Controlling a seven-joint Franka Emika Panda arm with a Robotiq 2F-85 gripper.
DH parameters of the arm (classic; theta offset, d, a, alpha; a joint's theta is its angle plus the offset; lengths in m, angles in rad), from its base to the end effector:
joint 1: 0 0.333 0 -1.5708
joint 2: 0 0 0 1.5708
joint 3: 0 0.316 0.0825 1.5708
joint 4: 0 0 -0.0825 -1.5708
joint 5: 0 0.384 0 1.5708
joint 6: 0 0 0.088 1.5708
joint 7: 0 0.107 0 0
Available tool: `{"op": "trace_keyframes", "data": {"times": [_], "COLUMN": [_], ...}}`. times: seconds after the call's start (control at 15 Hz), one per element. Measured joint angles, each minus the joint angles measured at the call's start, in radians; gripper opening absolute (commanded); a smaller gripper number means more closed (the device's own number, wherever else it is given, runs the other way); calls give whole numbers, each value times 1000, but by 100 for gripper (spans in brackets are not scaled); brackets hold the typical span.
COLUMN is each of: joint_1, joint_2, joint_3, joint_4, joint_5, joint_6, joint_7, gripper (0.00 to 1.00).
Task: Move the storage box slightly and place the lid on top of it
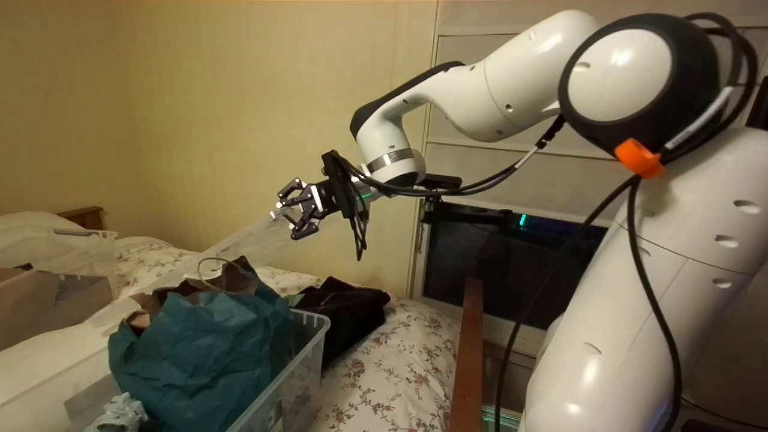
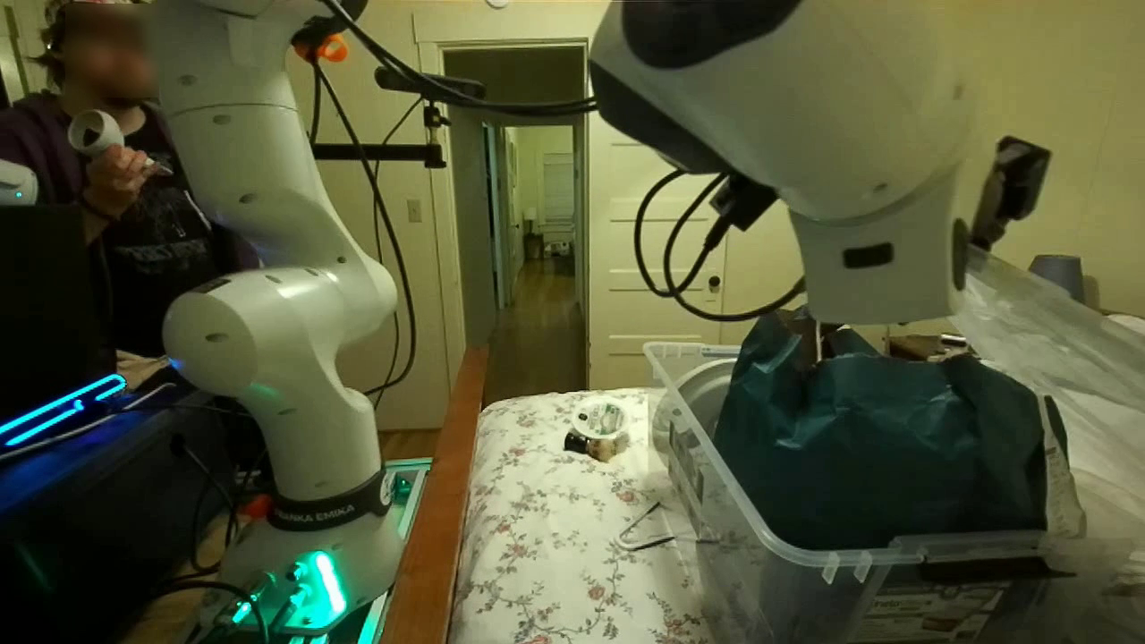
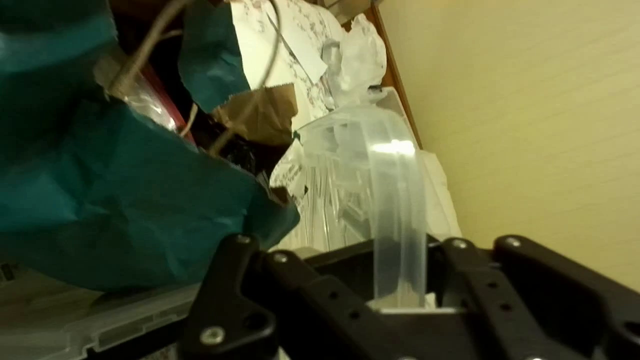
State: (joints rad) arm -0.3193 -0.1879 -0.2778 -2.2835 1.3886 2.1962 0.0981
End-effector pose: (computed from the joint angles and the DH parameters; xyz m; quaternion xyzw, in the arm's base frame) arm 0.4382 -0.2612 0.4632 -0.5905 0.5851 -0.1620 0.5317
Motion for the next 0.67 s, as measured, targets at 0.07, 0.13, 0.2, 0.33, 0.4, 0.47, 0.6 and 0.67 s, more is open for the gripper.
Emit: {"op": "trace_keyframes", "data": {"times": [0.07,0.13,0.2,0.33,0.4,0.47,0.6,0.67], "joint_1": [0,-1,-3,-7,-10,-14,-22,-22], "joint_2": [-44,-85,-121,-180,-200,-215,-227,-227], "joint_3": [0,-1,-3,-11,-17,-24,-41,-45], "joint_4": [-42,-81,-116,-169,-187,-198,-205,-204], "joint_5": [-1,-16,-41,-100,-133,-164,-223,-246], "joint_6": [-19,-50,-88,-179,-227,-273,-379,-429], "joint_7": [-33,-59,-74,-90,-90,-90,-91,-94], "gripper": [0,0,0,0,0,0,0,0]}}
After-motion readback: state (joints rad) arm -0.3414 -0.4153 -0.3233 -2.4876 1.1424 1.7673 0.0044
